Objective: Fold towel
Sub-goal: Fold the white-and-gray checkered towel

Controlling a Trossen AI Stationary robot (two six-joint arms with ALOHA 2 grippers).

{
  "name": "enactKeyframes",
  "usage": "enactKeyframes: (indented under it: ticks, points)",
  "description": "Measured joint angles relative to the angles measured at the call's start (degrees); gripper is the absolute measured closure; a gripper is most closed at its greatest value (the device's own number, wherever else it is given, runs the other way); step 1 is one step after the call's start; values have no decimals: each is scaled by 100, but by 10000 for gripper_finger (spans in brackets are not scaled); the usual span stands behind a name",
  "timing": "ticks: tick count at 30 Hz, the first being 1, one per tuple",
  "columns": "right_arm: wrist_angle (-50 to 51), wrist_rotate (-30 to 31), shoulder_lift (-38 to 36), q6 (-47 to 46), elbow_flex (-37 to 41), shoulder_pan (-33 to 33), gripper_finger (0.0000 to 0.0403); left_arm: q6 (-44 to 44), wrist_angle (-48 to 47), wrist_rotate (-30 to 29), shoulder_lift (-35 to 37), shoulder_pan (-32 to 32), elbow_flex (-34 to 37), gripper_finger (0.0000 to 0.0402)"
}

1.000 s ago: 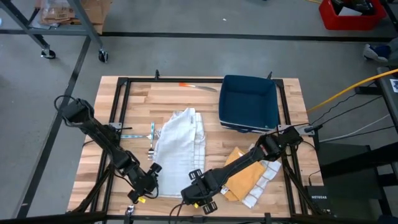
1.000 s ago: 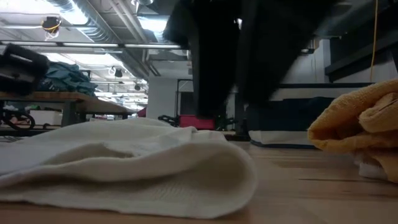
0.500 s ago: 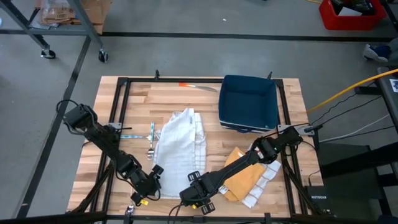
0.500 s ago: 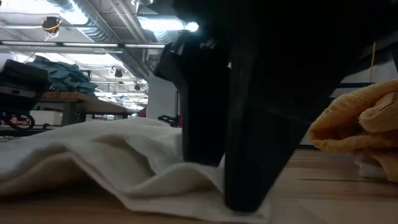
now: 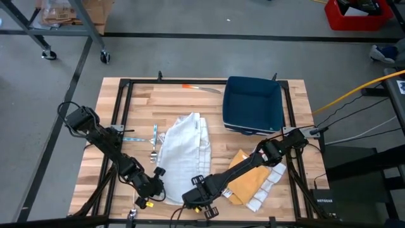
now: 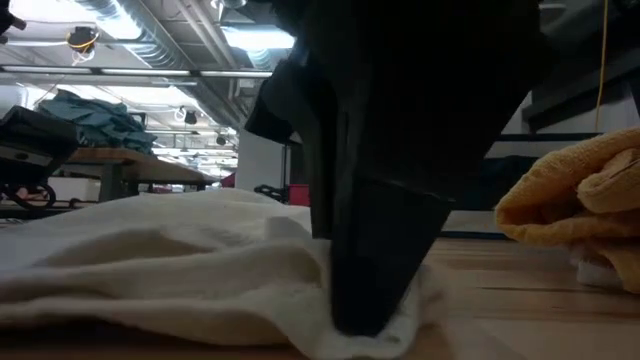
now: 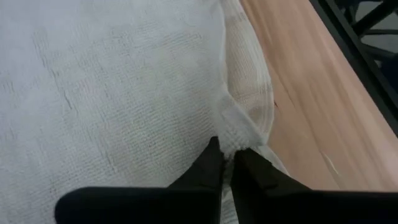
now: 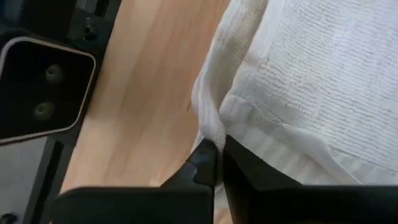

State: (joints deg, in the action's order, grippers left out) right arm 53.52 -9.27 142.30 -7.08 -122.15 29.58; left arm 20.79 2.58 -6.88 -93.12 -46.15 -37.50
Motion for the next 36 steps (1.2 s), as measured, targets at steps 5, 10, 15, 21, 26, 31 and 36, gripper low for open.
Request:
enactKeyframes:
  ticks: [5,10,15,21,26,31,36]
  points:
    - [6,-183,0,-433,0,-2,394,130,3,26,33,0,-14,397]
    - [239,-317,-2,-674,-343,6,395,235,-139,175,182,0,-165,398]
    - [747,-236,-4,-926,-1051,13,397,587,-105,492,413,-43,-388,399]
    - [938,49,-223,-1340,-1229,44,398,866,-86,521,746,-201,-625,400]
    - [1273,493,-315,-1408,-1276,44,400,931,-400,217,1224,-180,-678,400]
    - [1487,1072,-382,-1406,-1283,-14,400,925,-1442,-495,1711,-84,-675,400]
    - [2036,1746,-471,-1398,-1281,-194,400,1072,-2325,-1049,1952,91,-675,400]
